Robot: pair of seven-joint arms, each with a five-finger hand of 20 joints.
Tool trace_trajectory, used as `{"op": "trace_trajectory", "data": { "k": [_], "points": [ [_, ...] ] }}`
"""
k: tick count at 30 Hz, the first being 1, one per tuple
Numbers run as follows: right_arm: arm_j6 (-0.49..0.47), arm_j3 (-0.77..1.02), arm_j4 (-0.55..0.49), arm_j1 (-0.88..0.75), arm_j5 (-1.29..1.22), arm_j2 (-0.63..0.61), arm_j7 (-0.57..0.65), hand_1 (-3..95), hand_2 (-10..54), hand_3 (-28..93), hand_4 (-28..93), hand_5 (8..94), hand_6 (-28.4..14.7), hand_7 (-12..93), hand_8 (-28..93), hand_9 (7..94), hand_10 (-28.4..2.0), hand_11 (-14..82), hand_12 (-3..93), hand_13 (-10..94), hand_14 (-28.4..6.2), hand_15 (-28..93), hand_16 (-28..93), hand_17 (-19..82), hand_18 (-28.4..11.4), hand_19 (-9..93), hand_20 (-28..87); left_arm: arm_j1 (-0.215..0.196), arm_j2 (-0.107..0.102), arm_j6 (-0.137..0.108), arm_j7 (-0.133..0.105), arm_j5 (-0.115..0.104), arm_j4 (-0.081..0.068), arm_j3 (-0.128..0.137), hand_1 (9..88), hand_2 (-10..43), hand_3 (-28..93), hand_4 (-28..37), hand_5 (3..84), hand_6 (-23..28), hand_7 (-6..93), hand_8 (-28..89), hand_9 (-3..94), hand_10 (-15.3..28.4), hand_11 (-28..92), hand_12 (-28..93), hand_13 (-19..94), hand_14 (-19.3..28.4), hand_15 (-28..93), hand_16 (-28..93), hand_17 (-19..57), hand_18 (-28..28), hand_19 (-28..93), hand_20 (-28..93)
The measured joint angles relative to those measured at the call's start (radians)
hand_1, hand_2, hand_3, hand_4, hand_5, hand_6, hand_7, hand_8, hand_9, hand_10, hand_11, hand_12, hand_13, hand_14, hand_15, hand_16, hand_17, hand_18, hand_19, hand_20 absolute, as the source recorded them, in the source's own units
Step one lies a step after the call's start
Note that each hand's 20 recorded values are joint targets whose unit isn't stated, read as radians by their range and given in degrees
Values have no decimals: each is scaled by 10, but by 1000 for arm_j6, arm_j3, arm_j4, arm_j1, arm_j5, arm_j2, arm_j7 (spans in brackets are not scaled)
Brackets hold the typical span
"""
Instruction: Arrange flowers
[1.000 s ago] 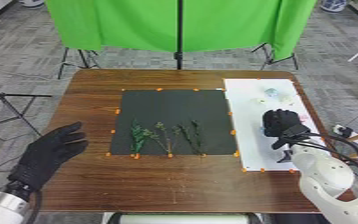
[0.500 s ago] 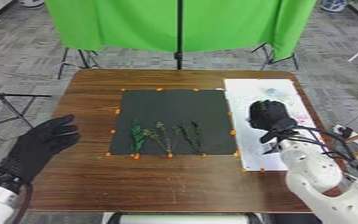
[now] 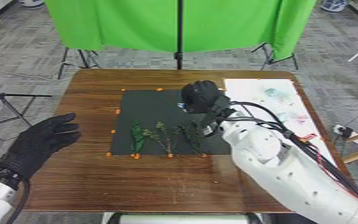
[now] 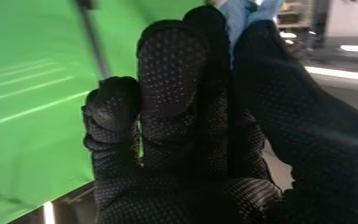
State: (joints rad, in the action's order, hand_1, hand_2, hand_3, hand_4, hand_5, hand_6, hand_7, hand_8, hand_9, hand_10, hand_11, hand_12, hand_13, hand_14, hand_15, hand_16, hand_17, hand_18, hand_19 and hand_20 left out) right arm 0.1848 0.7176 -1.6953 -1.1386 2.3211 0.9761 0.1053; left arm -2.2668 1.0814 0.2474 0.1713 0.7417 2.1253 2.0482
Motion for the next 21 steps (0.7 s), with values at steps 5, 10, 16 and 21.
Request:
{"op": "trace_trajectory", "data": {
  "k": [5,10,16,21],
  "points": [
    [-32,-84,48,62,33,120,-15,514,-95,846,-283,704,3,514,-109,849,-41,214,459,815,3,466,430,406,-165,851,431,6,-1,-1,8,-4,-15,-14,248,12,756,-283,323,53,281,-144,277,140,375,137,218,165,559,-65,-95,232,555,87],
    [-69,-170,96,103,80,208,-18,513,-95,843,-283,703,6,515,-112,849,-40,211,458,811,3,472,432,404,-163,852,432,13,-3,-13,10,-5,-25,-34,249,12,756,-283,310,51,282,-144,245,135,367,136,216,165,559,-65,-95,232,555,87],
    [-95,-200,138,108,115,281,-27,511,-95,841,-283,701,10,517,-113,851,-35,207,454,808,7,476,433,399,-163,854,435,16,-19,-42,5,-5,-26,-50,251,13,753,-283,298,49,287,-145,229,131,370,137,192,160,553,-64,-95,231,554,86],
    [-101,-236,156,110,160,313,-6,505,-95,843,-283,700,12,517,-112,855,-31,203,451,806,12,481,434,396,-164,855,438,21,-31,-47,8,-4,-26,-57,252,13,754,-283,296,50,289,-147,222,131,369,137,178,158,548,-64,-95,231,554,87]
  ]
}}
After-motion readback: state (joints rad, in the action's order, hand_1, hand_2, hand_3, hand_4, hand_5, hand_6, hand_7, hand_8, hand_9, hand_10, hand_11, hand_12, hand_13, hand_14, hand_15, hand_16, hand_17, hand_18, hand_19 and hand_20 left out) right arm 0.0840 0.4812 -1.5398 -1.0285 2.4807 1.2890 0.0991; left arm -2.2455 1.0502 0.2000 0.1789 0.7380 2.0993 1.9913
